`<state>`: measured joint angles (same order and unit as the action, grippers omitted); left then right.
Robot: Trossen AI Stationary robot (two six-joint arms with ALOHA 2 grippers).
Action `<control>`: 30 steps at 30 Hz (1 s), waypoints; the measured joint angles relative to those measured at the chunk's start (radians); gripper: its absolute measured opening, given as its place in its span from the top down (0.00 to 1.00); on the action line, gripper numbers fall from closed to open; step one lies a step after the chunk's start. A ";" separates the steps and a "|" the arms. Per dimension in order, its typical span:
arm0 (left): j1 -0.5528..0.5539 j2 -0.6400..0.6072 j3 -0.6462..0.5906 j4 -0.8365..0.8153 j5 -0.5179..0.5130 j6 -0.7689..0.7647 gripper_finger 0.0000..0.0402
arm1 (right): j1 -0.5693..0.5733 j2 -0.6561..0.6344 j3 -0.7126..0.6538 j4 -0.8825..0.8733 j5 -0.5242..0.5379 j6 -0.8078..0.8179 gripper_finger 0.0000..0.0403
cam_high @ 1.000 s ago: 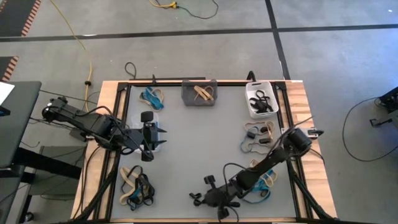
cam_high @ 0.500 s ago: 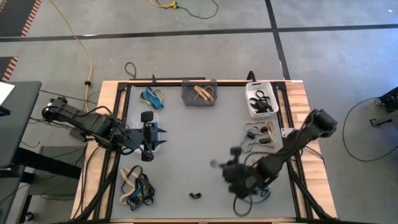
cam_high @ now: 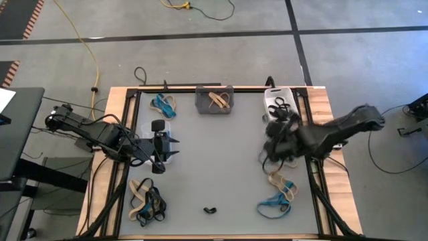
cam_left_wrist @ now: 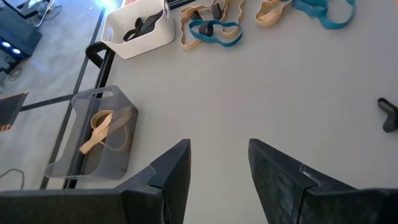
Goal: Sort rubber bands into baskets
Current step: Put the black rubber band into the white bin
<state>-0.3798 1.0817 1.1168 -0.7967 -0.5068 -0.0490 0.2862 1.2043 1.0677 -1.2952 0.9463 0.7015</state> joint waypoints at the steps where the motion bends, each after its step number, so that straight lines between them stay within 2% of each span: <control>1: 0.000 0.000 0.000 0.000 0.000 0.000 0.62 | -0.040 -0.035 -0.027 0.013 0.000 -0.024 0.93; 4: 0.000 0.000 0.000 0.000 0.000 0.000 0.62 | -0.168 -0.131 -0.105 0.073 -0.012 -0.118 0.93; 7: 0.000 0.000 0.000 0.000 0.000 0.000 0.62 | -0.304 -0.218 -0.182 0.186 -0.082 -0.261 0.93; 13: 0.000 0.000 0.000 0.000 0.000 0.000 0.62 | -0.601 -0.323 -0.315 0.463 -0.354 -0.536 0.93; 18: 0.000 0.000 0.000 0.000 0.000 0.000 0.62 | -0.810 -0.300 -0.373 0.576 -0.500 -0.642 0.92; 22: 0.000 0.000 0.000 0.000 0.000 0.000 0.62 | -0.928 -0.246 -0.387 0.628 -0.600 -0.678 0.91; 30: 0.000 0.000 0.000 0.000 0.000 0.000 0.62 | -1.018 -0.156 -0.386 0.699 -0.663 -0.692 0.90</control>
<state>-0.3801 1.0817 1.1168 -0.7968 -0.5072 -0.0490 -0.7323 1.0485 0.6815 -0.5957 0.2836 0.0093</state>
